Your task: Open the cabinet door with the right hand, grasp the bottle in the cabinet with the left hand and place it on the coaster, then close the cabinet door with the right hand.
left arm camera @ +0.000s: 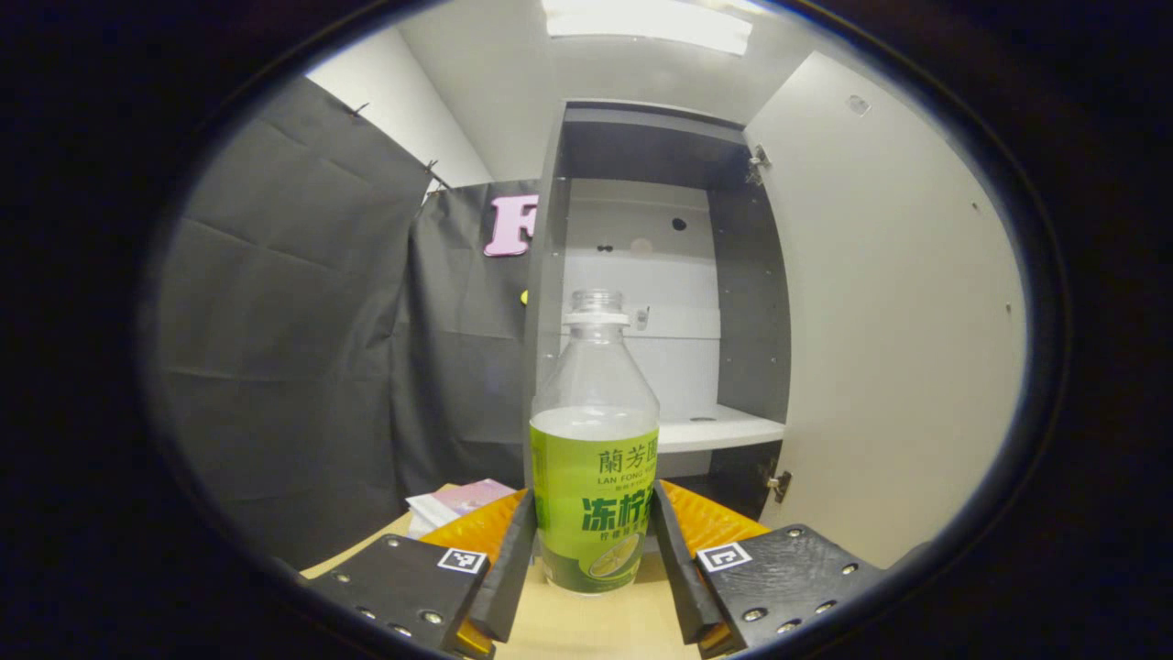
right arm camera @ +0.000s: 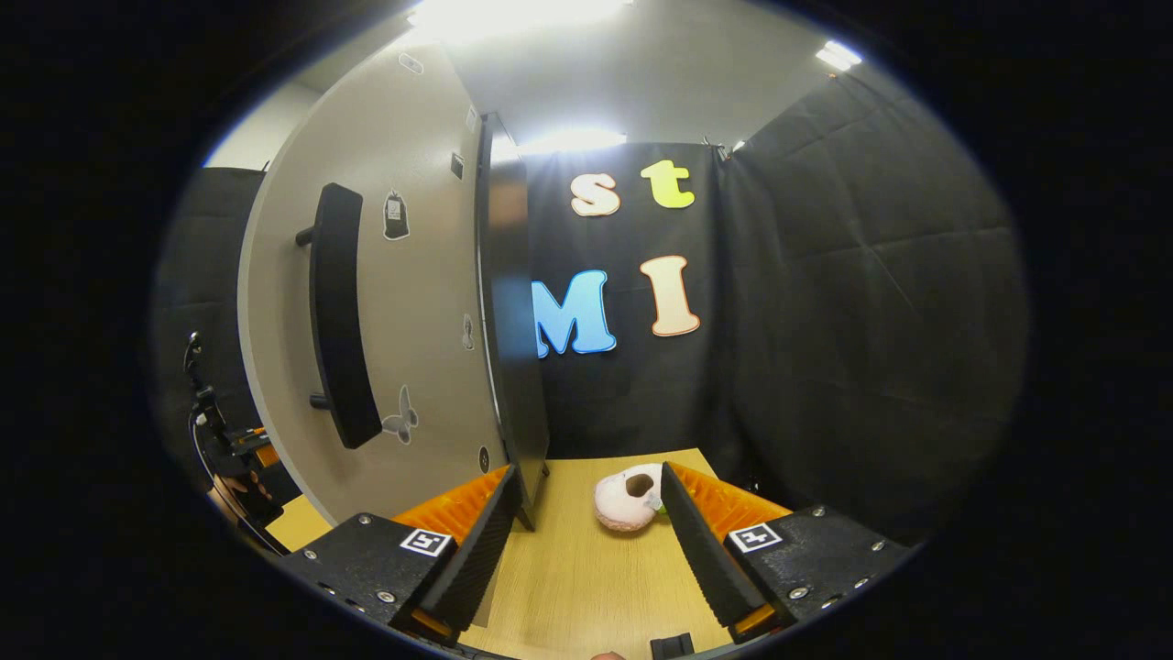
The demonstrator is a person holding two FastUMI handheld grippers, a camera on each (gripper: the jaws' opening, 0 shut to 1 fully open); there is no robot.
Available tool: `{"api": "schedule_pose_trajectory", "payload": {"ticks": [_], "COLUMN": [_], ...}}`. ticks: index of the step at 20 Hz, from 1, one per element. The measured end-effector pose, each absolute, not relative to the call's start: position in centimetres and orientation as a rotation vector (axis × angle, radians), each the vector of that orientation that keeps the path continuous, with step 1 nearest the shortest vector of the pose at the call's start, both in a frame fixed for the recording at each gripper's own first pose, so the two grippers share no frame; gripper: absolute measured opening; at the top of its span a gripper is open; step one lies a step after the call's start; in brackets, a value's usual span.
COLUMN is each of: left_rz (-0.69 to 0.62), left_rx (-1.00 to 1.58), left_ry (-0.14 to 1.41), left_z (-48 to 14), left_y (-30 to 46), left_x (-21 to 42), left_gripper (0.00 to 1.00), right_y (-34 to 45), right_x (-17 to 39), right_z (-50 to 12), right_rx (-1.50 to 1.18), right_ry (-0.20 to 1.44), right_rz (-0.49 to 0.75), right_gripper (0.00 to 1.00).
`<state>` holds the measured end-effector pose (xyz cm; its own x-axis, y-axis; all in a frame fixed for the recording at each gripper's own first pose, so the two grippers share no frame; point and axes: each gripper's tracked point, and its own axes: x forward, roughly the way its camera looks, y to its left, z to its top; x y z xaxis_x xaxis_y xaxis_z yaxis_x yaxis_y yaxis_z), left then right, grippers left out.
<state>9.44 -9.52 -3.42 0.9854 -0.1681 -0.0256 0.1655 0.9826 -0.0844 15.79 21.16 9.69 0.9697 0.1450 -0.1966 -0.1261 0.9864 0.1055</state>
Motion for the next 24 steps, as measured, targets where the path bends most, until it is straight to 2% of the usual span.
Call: {"api": "schedule_pose_trajectory", "payload": {"ticks": [2,3,4,11,13,14,17,18,21,22,23,24], "left_rz": [-0.149,-0.137,-0.126,-0.098,-0.088,-0.080,-0.060,-0.058,-0.044,-0.034,-0.029,-0.026], "left_rx": [-0.084,-0.084,-0.084,-0.100,-0.103,-0.104,-0.111,-0.114,-0.103,-0.100,-0.102,-0.100], "left_ry": [0.036,0.035,0.035,0.059,0.055,0.061,0.091,0.100,0.118,0.129,0.136,0.147], "left_z": [-4.6,-5.1,-5.6,-10.6,-12.0,-13.0,-15.7,-16.5,-18.8,-19.7,-20.4,-21.3], "left_y": [-8.9,-8.6,-8.2,-7.7,-7.5,-7.3,-7.1,-7.2,-7.1,-6.9,-6.9,-6.9], "left_x": [8.3,7.8,7.2,3.9,3.2,2.7,1.8,1.5,1.0,0.9,0.7,0.6], "left_gripper": [0.68,0.72,0.68,0.68,0.72,0.64,0.68,0.68,0.68,0.72,0.72,0.68], "right_y": [21.3,21.3,21.1,20.9,21.0,20.8,20.1,20.1,20.5,20.7,20.7,20.6], "right_x": [15.7,15.8,15.8,15.8,15.6,15.5,15.7,15.7,15.7,15.6,15.7,15.6], "right_z": [9.5,9.5,9.5,9.3,9.1,9.1,9.2,9.3,9.1,9.2,9.1,9.2], "right_rx": [0.096,0.092,0.089,0.113,0.118,0.109,0.081,0.081,0.092,0.094,0.089,0.078], "right_ry": [0.211,0.210,0.209,0.201,0.220,0.222,0.208,0.207,0.216,0.220,0.222,0.220], "right_rz": [0.147,0.147,0.144,0.106,0.109,0.102,0.081,0.081,0.089,0.093,0.098,0.100], "right_gripper": [0.94,0.94,0.94,0.94,0.94,0.94,0.94,0.91,0.94,0.94,0.94,0.94]}}
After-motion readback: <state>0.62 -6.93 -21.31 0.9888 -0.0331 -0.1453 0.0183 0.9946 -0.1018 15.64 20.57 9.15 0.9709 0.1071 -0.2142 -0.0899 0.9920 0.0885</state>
